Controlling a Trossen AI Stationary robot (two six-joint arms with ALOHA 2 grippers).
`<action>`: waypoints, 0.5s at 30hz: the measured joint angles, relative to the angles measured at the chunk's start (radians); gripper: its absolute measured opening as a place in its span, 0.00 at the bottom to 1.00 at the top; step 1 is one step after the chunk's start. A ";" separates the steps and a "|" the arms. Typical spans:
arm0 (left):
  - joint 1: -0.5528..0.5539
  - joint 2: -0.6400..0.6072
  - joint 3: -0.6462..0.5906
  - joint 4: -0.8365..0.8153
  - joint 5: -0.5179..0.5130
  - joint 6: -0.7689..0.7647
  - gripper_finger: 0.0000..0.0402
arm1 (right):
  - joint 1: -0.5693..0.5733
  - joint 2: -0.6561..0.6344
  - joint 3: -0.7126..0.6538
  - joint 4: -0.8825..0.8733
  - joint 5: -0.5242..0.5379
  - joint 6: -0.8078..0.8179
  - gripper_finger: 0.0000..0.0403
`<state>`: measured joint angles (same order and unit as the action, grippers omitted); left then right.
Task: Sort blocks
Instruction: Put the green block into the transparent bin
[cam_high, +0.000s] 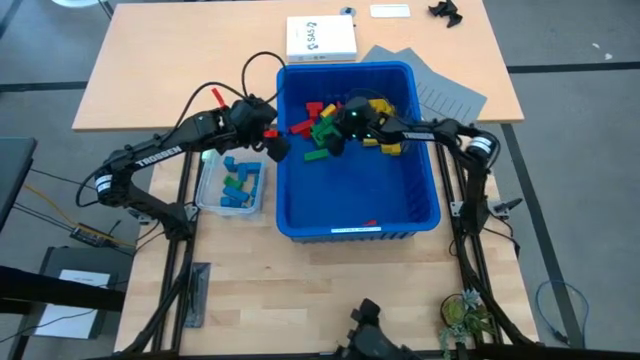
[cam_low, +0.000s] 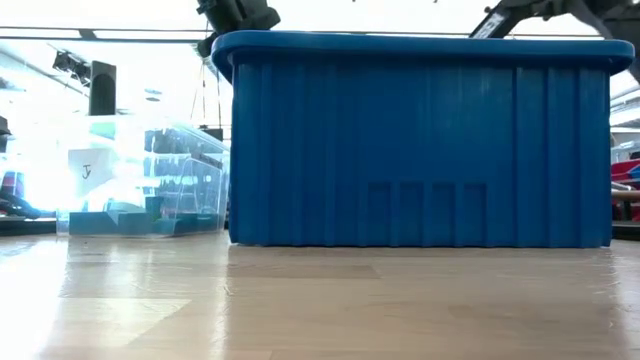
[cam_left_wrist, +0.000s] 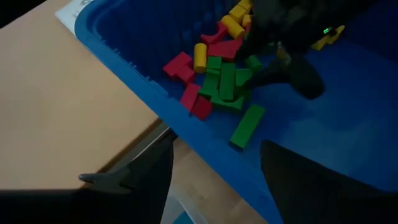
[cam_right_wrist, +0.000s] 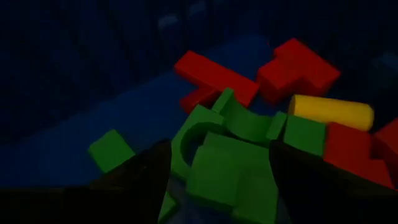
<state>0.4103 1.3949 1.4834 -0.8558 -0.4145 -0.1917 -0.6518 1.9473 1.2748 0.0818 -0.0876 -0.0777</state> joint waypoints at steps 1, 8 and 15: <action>0.000 0.000 0.000 0.000 0.000 -0.001 0.62 | 0.000 0.020 0.019 -0.014 -0.003 -0.003 0.67; 0.000 0.000 0.000 0.000 0.000 0.000 0.62 | 0.000 0.095 0.081 -0.143 -0.024 -0.027 0.64; 0.000 0.000 0.000 0.009 0.000 0.002 0.62 | -0.001 0.090 0.080 -0.098 0.015 -0.087 0.43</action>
<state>0.4103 1.3949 1.4834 -0.8471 -0.4145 -0.1898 -0.6525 2.0378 1.3552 -0.0157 -0.0721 -0.1647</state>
